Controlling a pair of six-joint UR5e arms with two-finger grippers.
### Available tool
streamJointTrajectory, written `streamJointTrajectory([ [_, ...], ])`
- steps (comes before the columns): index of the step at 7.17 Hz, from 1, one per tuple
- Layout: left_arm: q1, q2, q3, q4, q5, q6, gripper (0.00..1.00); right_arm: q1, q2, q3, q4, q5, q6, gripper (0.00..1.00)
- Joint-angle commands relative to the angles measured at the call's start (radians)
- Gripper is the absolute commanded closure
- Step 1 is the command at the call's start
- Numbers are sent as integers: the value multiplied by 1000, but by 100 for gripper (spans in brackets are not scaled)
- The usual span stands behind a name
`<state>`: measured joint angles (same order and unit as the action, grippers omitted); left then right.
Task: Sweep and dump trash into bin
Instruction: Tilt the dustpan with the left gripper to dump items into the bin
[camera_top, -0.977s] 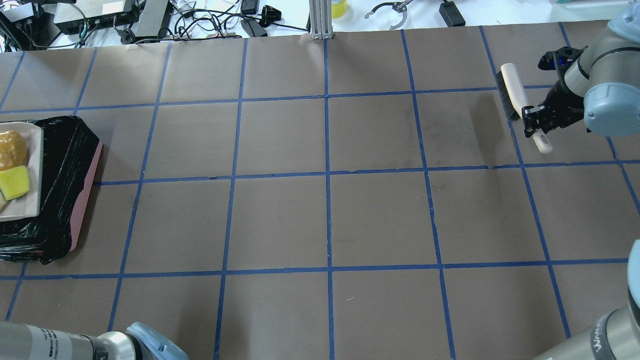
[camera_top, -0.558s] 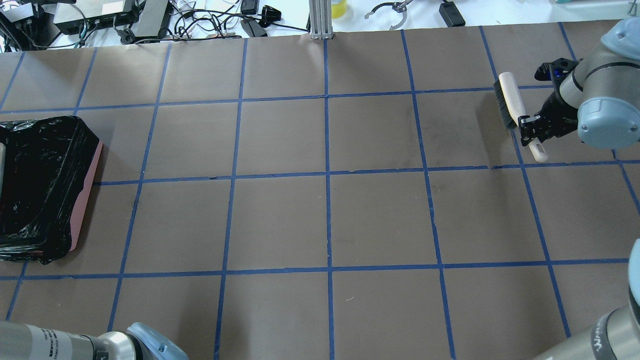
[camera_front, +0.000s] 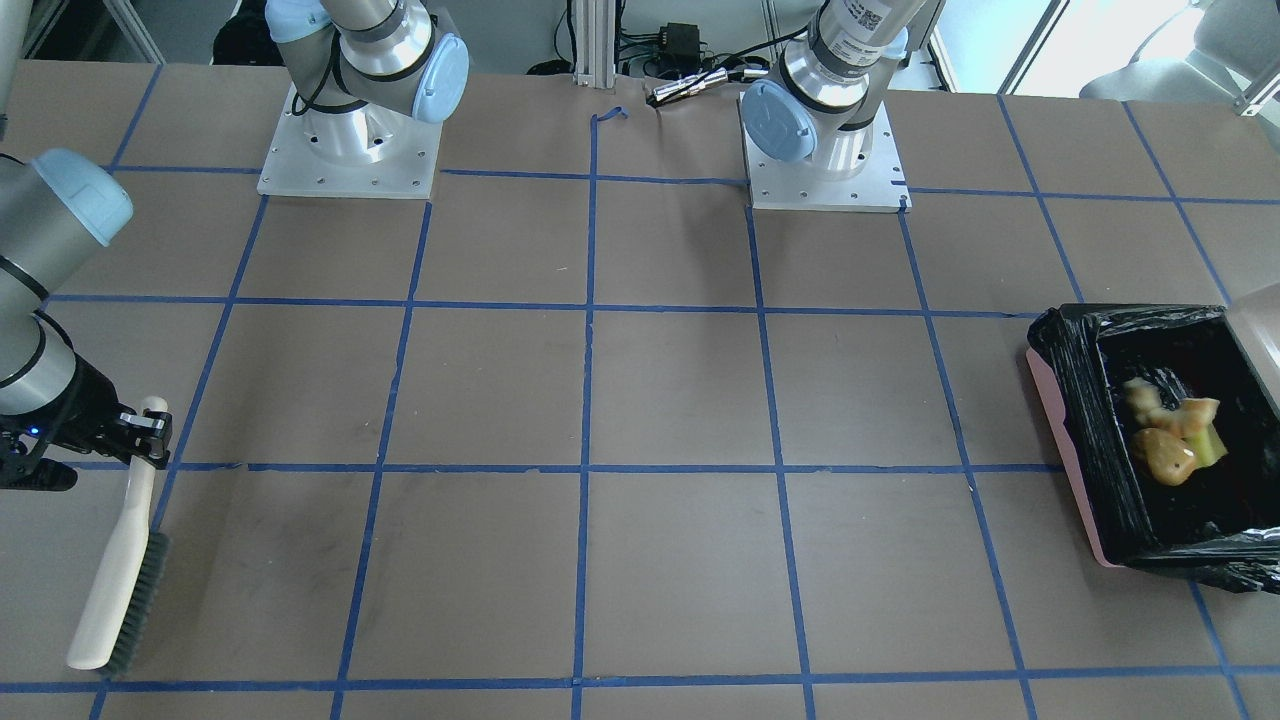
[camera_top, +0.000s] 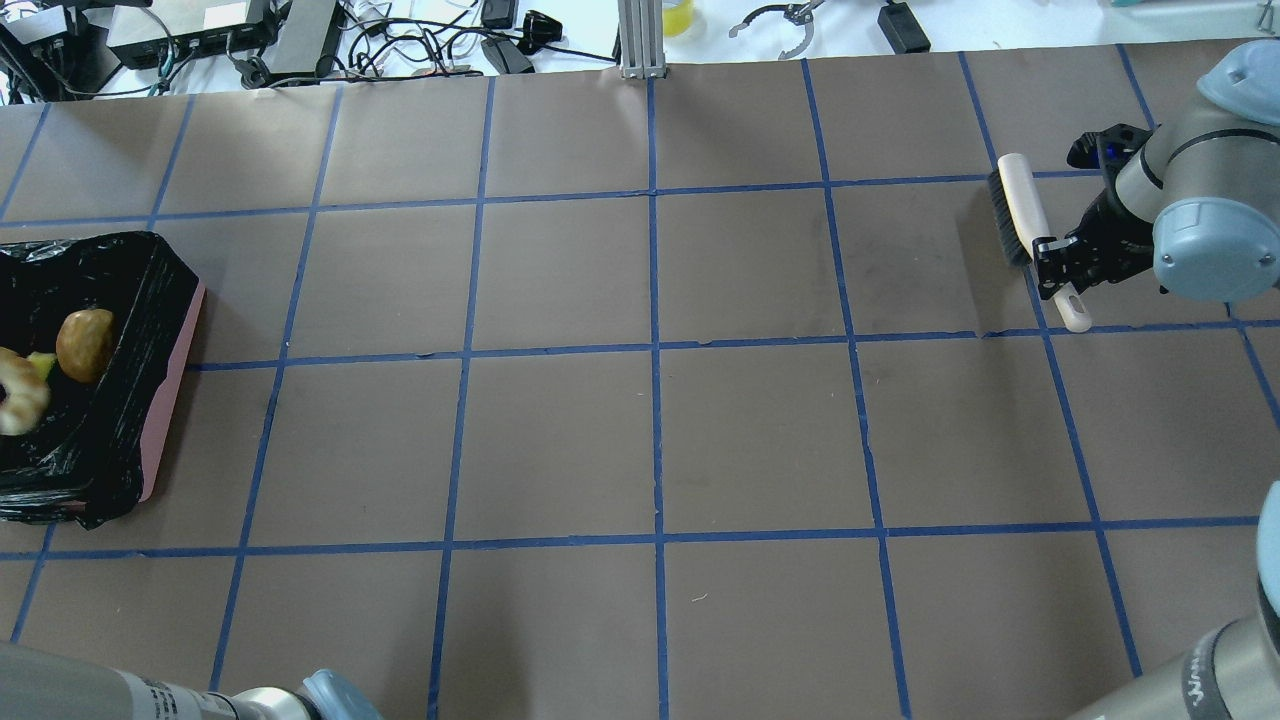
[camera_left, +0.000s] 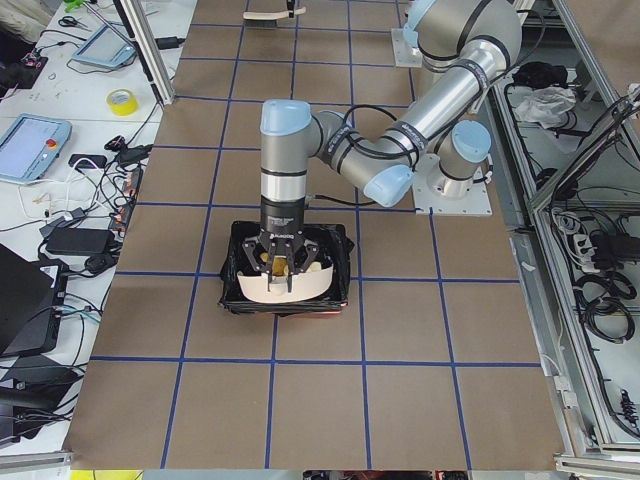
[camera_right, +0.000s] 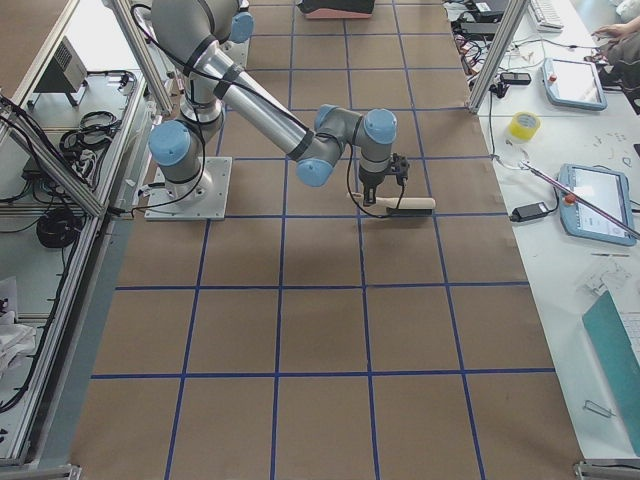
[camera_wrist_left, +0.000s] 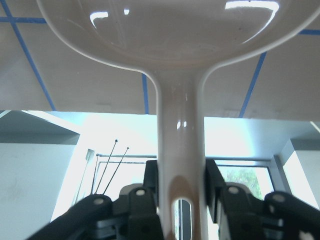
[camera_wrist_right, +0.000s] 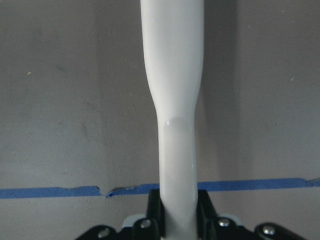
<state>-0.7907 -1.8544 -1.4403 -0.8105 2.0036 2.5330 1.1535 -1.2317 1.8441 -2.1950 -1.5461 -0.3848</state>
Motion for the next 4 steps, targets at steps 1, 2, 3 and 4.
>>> streamJointTrajectory([
  [1,-38,6,0,42,26,21,100,0,3,1,1,0,-34,100],
  [2,-48,18,6,54,-3,44,100,0,4,0,1,0,-34,100],
  [3,-85,47,6,53,-175,50,100,0,6,0,0,0,-34,97],
  [4,-128,63,-3,36,-275,34,100,0,6,0,-2,0,-26,81],
])
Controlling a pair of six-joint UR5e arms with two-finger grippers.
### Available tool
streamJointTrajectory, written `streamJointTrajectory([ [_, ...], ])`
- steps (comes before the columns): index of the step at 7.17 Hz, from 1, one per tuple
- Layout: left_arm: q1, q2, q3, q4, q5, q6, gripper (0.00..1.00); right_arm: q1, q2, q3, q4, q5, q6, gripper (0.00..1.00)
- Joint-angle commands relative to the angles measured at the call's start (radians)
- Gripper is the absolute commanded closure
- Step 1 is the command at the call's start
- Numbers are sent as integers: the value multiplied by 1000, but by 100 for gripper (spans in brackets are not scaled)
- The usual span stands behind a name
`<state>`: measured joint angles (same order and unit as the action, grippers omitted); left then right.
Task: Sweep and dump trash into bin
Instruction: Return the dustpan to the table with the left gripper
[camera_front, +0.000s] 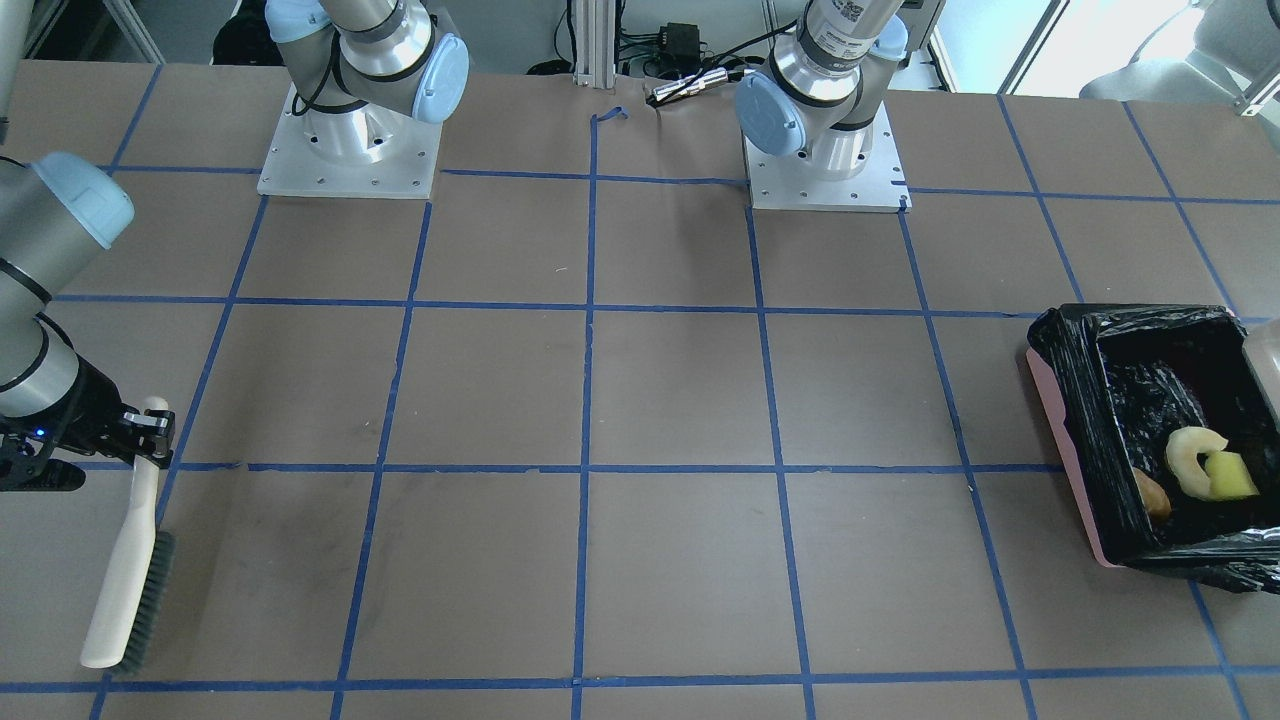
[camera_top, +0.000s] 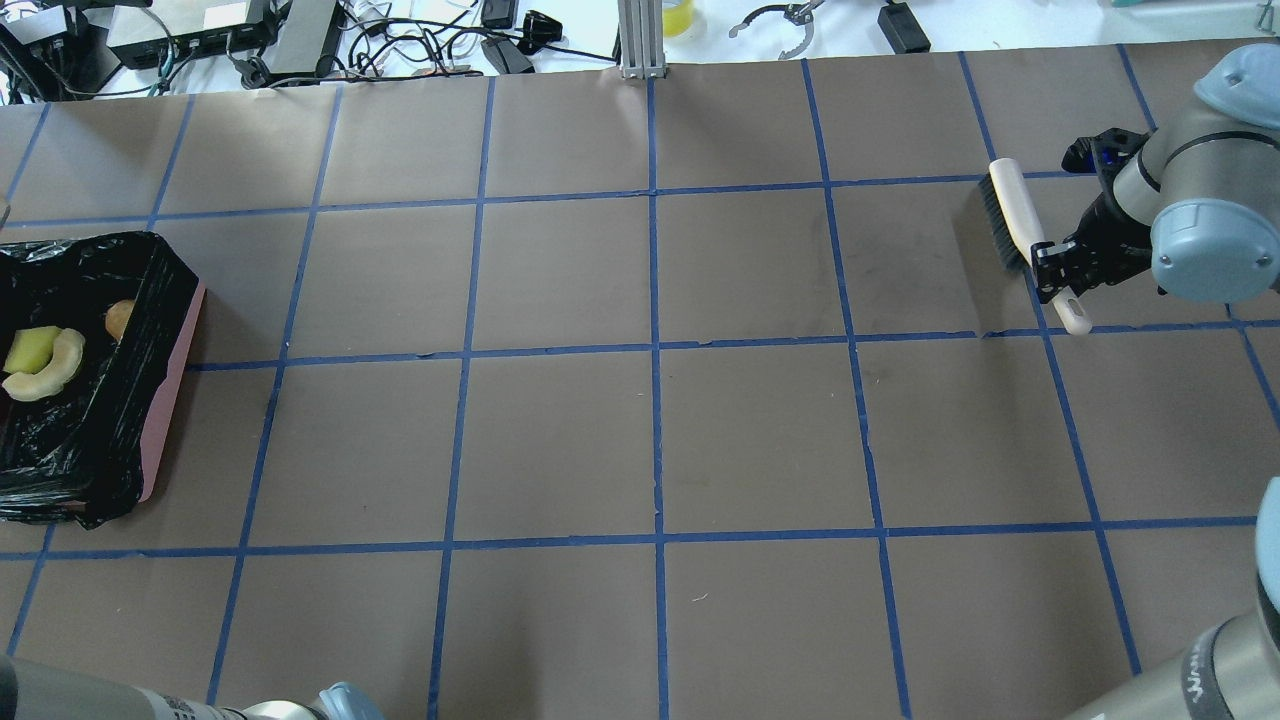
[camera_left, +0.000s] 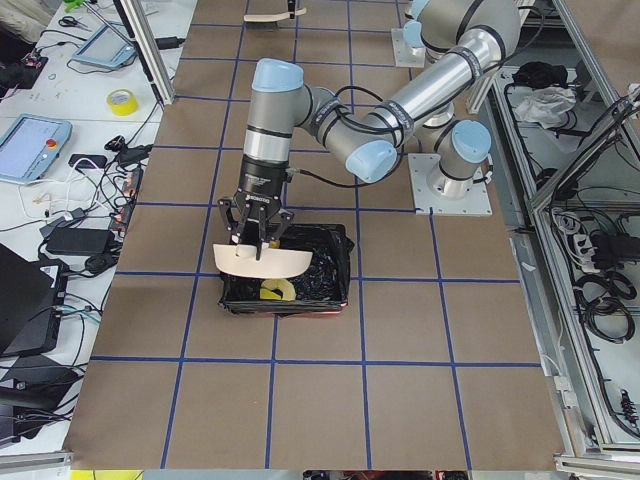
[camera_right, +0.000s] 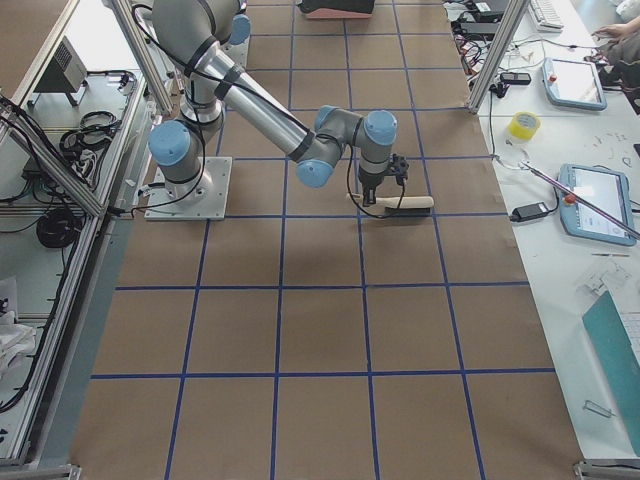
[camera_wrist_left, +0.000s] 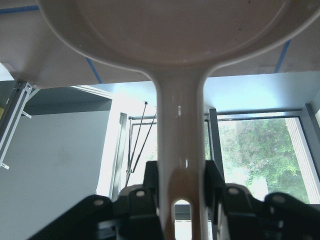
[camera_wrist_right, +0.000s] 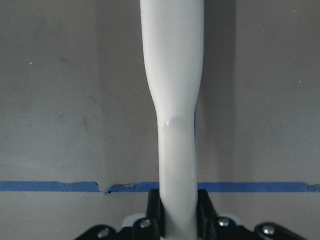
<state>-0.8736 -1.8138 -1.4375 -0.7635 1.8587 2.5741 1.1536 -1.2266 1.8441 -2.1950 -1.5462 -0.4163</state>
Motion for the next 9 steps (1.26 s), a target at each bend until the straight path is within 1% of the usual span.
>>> streamJointTrajectory([
  [1,-76,36,-6,-78,-250,-40,100,0,1,0,-3,-2,8,72],
  [2,-91,21,-7,-124,-295,-184,100,0,-1,0,-3,-5,10,56],
  [3,-117,7,-11,-198,-359,-287,100,0,-2,-3,-2,-17,11,54],
  [4,-152,-4,-23,-262,-416,-430,100,0,-1,-2,3,-15,11,48],
  [6,-266,-60,-43,-269,-420,-596,100,0,-8,-3,4,-15,10,36],
  [7,-322,-105,-59,-266,-421,-668,100,0,-11,-2,6,-14,7,31],
  [8,-356,-158,-63,-269,-423,-681,100,1,-31,-15,56,-11,7,28],
  [9,-385,-214,-66,-270,-420,-669,100,3,-59,-20,89,-12,4,26],
])
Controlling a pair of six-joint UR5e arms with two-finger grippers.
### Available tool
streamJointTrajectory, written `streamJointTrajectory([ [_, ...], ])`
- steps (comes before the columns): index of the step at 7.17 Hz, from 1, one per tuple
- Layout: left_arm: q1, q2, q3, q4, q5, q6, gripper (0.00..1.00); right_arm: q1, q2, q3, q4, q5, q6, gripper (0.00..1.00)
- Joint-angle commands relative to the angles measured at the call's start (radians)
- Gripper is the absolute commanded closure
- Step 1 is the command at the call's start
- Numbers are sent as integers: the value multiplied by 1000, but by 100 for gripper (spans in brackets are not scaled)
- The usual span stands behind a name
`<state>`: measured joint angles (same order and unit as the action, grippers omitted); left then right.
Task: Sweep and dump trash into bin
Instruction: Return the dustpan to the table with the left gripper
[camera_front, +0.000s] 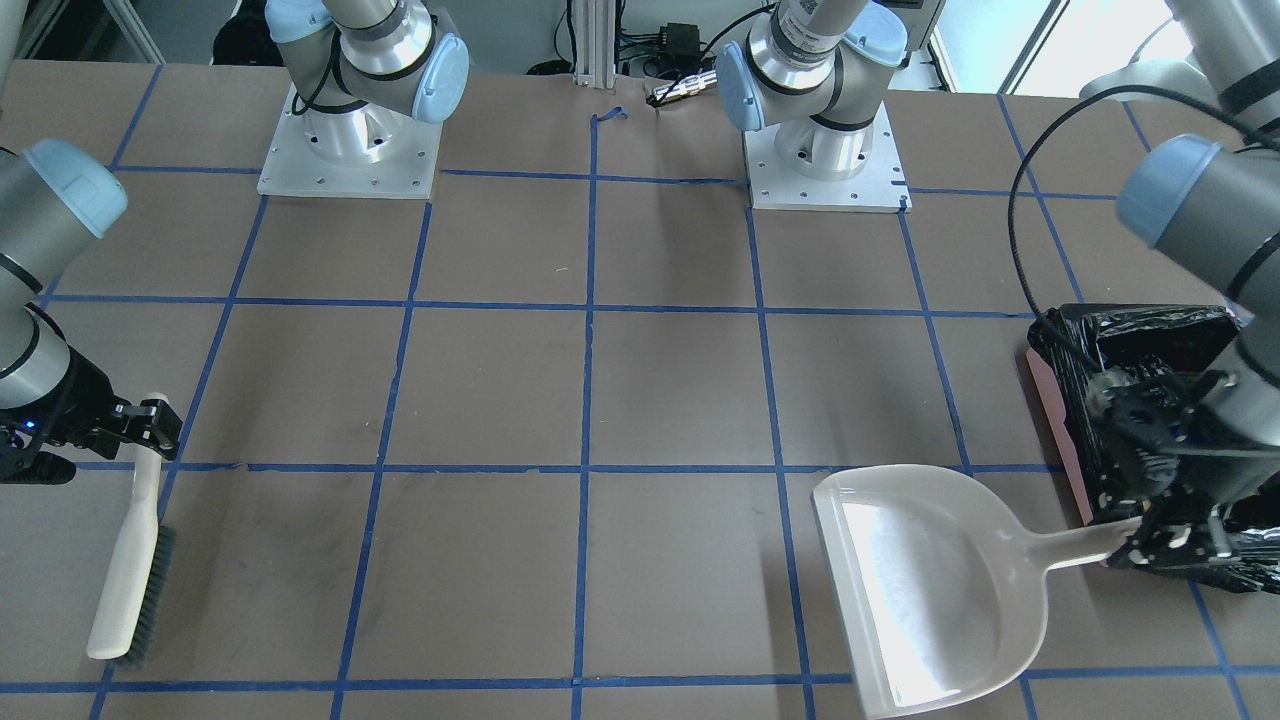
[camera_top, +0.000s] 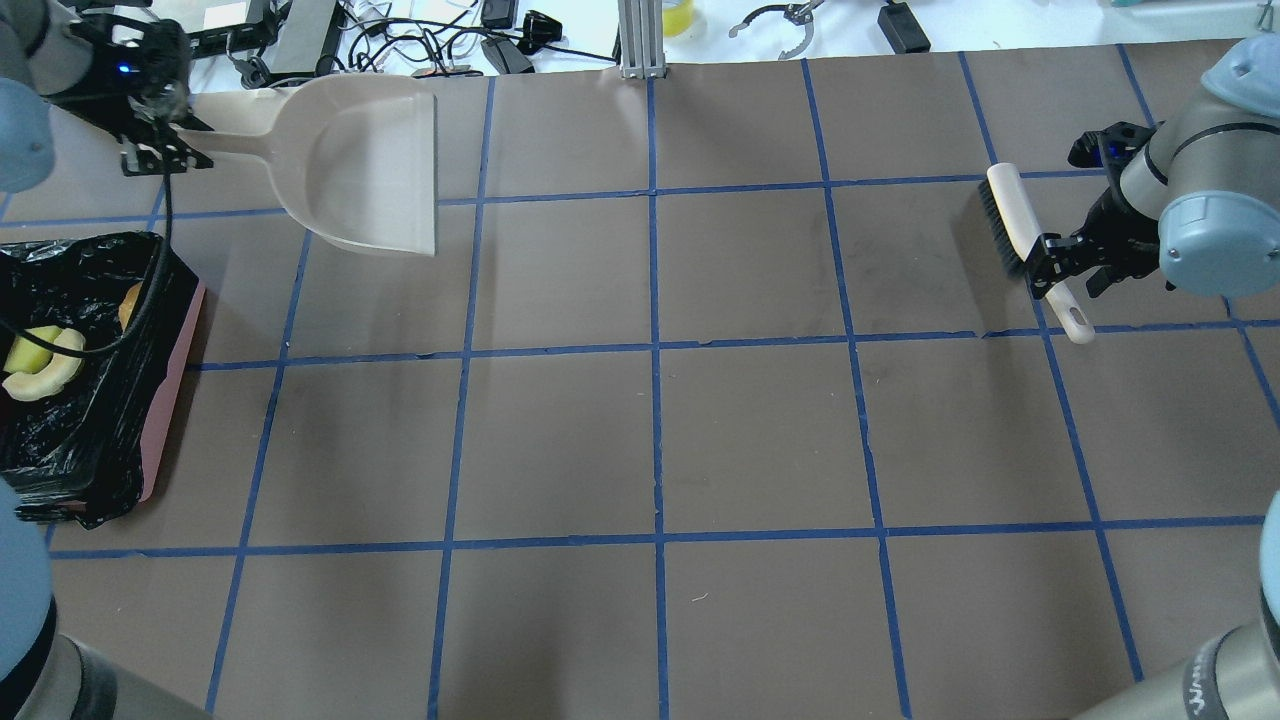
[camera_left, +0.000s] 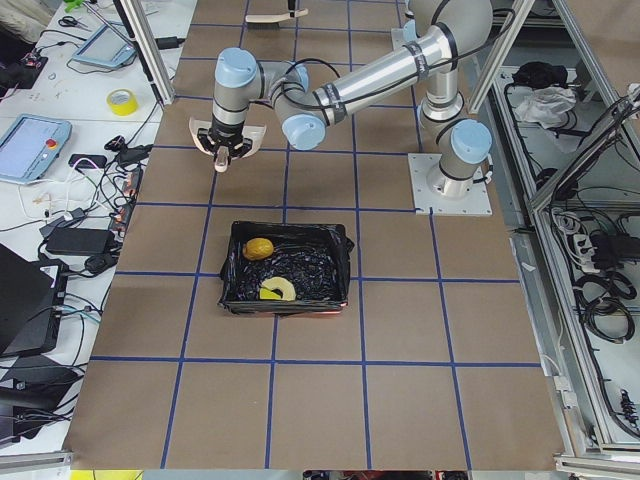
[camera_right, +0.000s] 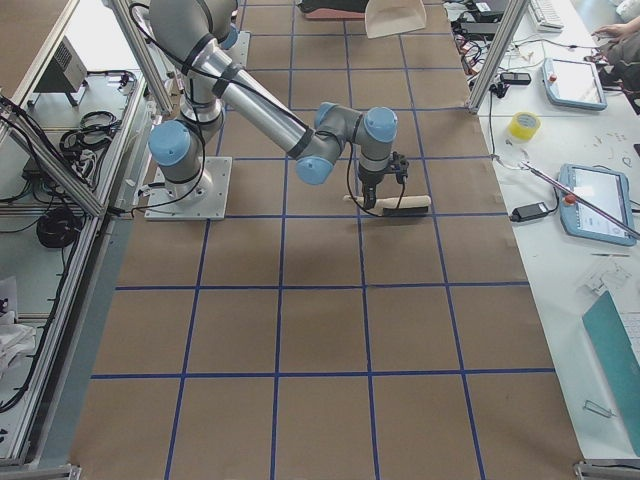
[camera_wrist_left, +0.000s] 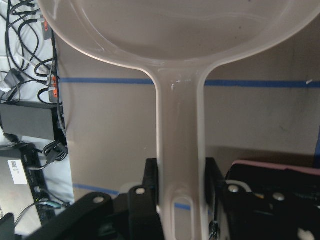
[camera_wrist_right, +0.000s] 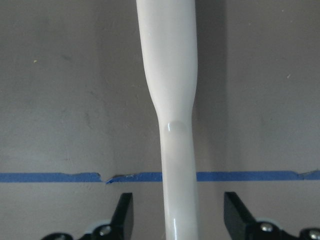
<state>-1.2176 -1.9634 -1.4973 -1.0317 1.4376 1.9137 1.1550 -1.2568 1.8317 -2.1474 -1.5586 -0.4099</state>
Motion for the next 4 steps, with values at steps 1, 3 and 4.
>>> streamJointTrajectory([
  [1,-49,-101,-15,-20,1,-4,100,9,-61,-40,107,0,-3,17],
  [3,-52,-133,-35,-38,0,77,100,64,-108,-173,312,-1,11,1],
  [4,-59,-134,-43,-34,0,70,100,113,-108,-222,352,-6,29,0],
])
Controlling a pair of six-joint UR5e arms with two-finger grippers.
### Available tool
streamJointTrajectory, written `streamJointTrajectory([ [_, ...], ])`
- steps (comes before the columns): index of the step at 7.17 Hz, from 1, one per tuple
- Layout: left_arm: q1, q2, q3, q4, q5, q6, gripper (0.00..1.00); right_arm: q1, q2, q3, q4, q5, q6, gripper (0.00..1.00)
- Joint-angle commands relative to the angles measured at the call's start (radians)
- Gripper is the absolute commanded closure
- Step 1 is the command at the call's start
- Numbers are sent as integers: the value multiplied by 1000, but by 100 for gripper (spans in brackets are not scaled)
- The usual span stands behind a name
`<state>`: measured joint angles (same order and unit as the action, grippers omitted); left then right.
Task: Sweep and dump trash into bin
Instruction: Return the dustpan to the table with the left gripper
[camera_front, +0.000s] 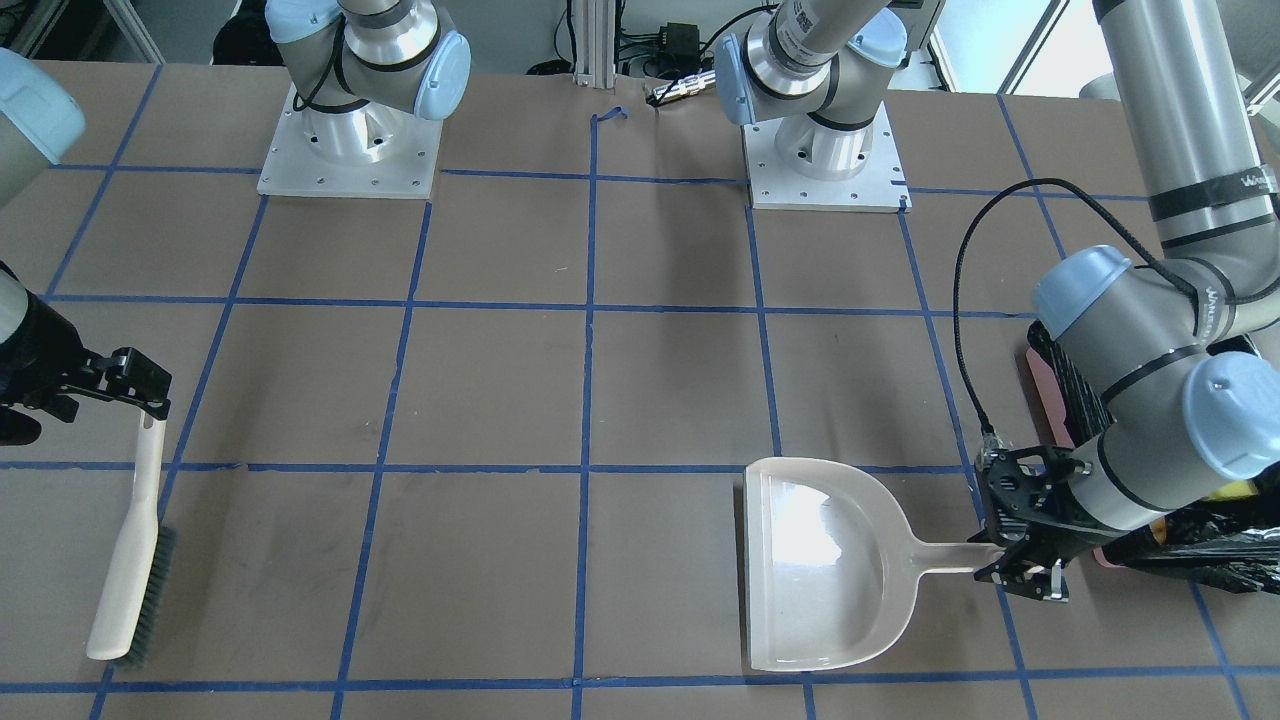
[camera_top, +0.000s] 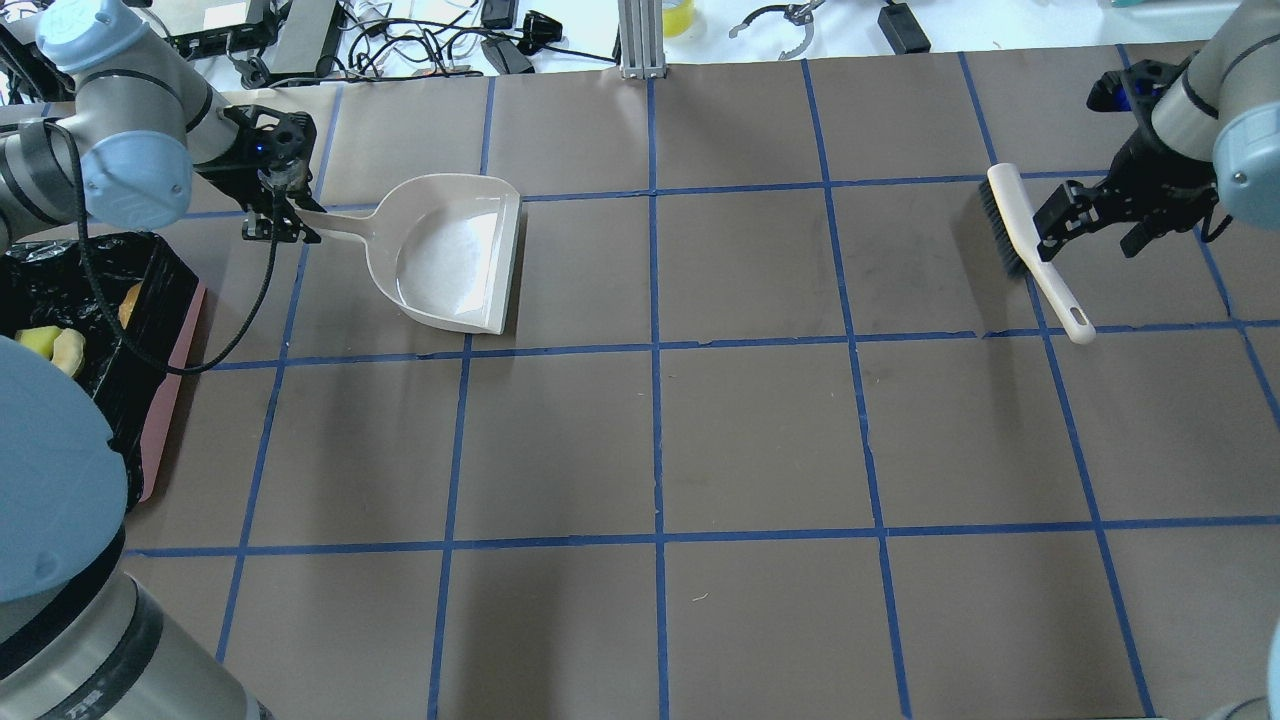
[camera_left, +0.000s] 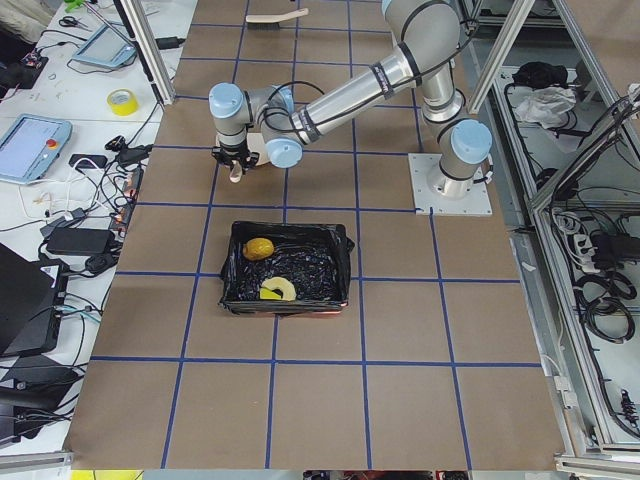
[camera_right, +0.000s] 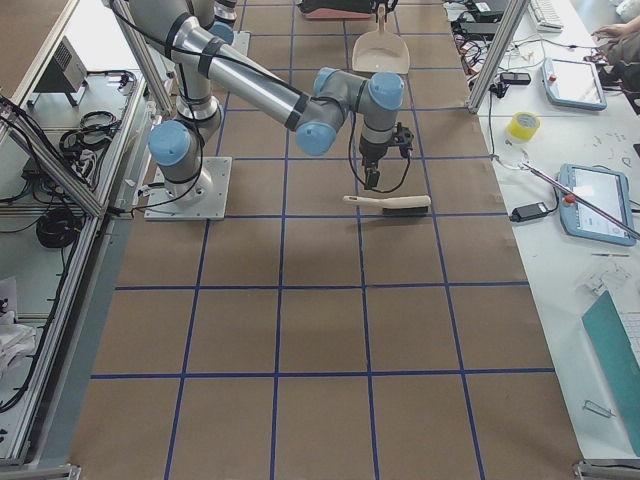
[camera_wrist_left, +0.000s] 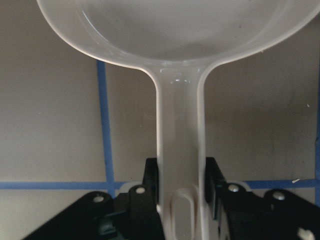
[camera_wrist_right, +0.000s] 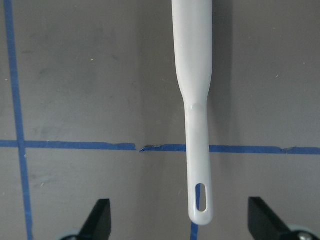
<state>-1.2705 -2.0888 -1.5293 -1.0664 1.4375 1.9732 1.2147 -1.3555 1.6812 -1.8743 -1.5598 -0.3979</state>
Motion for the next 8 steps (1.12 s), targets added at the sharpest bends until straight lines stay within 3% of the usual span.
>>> streamJointTrajectory([
  [1,-24,-5,-9,6,3,6,100,107,-13,-96,102,-49,71,0],
  [5,-30,-8,-12,54,0,-45,100,291,-100,-100,104,-40,217,0],
  [8,-30,-8,-15,62,-2,-51,100,327,-198,-100,177,-4,277,0],
])
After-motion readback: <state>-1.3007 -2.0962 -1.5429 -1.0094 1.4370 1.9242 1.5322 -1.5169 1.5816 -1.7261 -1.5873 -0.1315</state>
